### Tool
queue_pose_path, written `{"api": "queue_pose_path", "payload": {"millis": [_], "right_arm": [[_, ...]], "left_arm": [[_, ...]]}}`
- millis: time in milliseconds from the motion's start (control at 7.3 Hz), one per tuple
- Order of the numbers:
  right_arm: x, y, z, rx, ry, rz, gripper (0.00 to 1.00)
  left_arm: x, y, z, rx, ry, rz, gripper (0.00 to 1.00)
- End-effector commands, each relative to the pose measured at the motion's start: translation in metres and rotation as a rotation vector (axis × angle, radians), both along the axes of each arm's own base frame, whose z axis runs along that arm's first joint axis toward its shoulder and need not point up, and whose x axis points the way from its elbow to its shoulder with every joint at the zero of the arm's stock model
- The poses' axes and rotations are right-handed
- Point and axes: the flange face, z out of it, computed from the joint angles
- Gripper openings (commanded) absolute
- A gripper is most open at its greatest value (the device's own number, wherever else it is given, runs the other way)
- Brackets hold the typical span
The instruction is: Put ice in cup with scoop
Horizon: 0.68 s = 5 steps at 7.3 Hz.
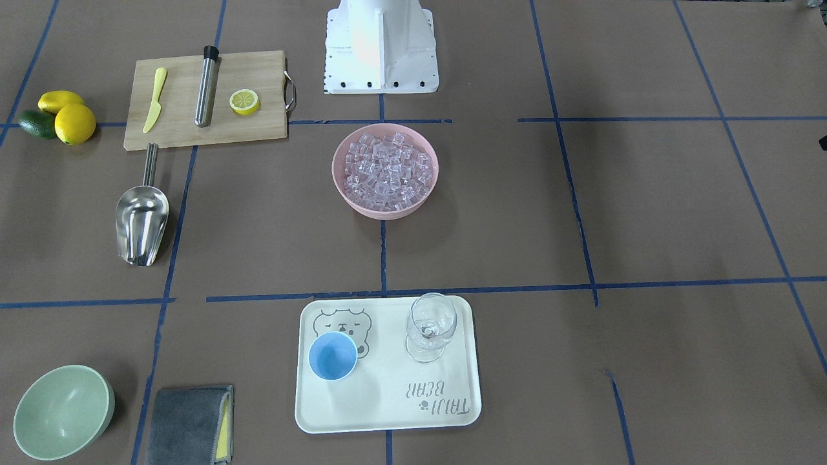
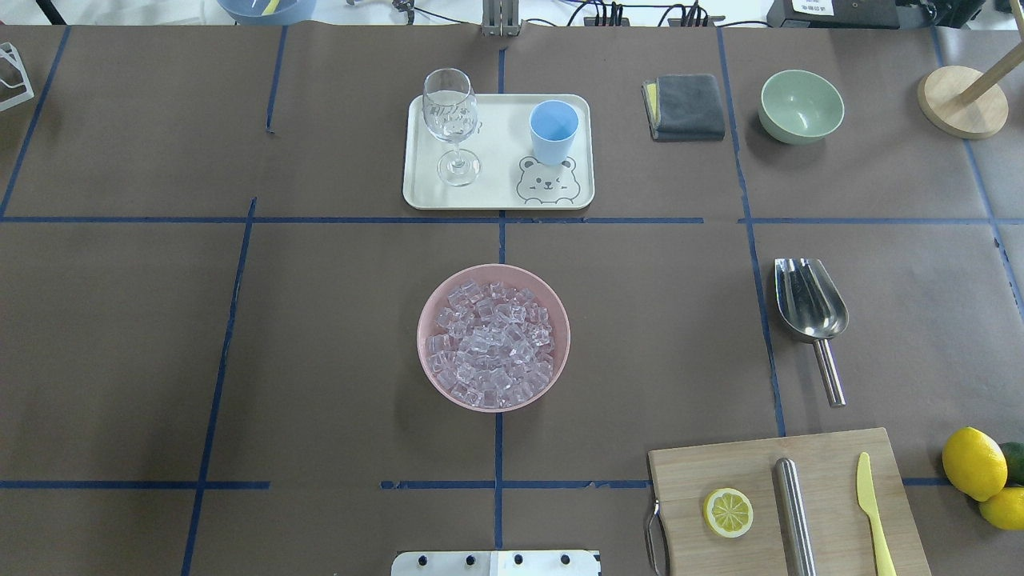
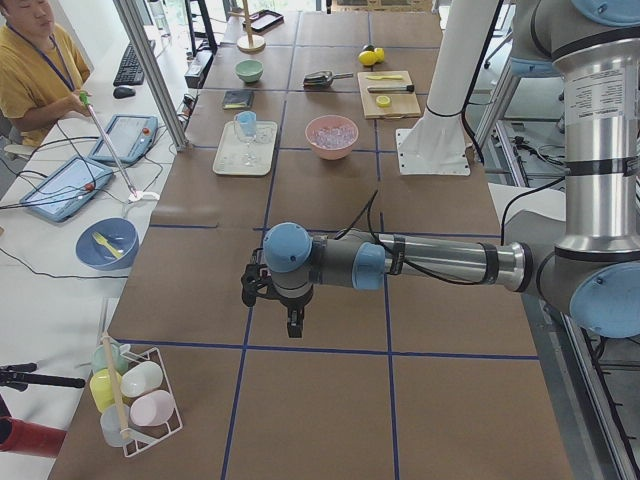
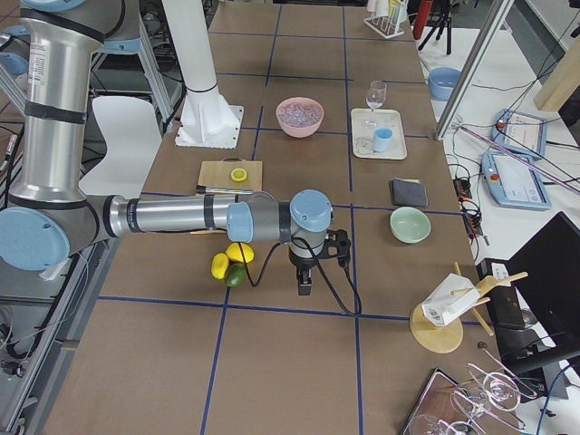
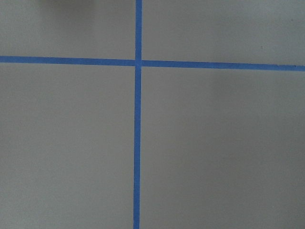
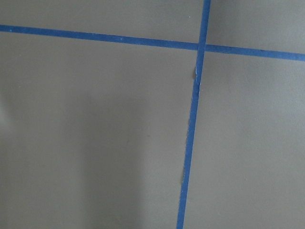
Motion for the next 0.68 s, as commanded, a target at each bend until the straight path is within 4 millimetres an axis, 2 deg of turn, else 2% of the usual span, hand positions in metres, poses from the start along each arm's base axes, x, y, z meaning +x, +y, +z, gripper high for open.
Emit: {"api": "queue_pose_path", "payload": {"millis": [0,274,411,548], "right_arm": [[0.0010,-0.0024,-0.0029,0.009,0.000,0.003,1.00],[0.0008,-0.0024,-0.0063,0.018,-0.004,0.006,1.00],[0.0007,-0.0026,-0.0069,0.023,-0.006,0.005,1.00],[0.0005,-0.0021,-0.0089,0.026,-0.009,0.006,1.00]], "left_arm": [[0.0055,-0.0095,-0.0161,0.036,0.006,0.011,1.00],[0.0062,-0.0069,-0.0224,0.045,0.008,0.013,1.00],[0.0065,-0.0063,-0.0145,0.029,0.001,0.013,1.00],[0.0055,-0.0043,-0.0157,0.031,-0.002,0.011,1.00]]}}
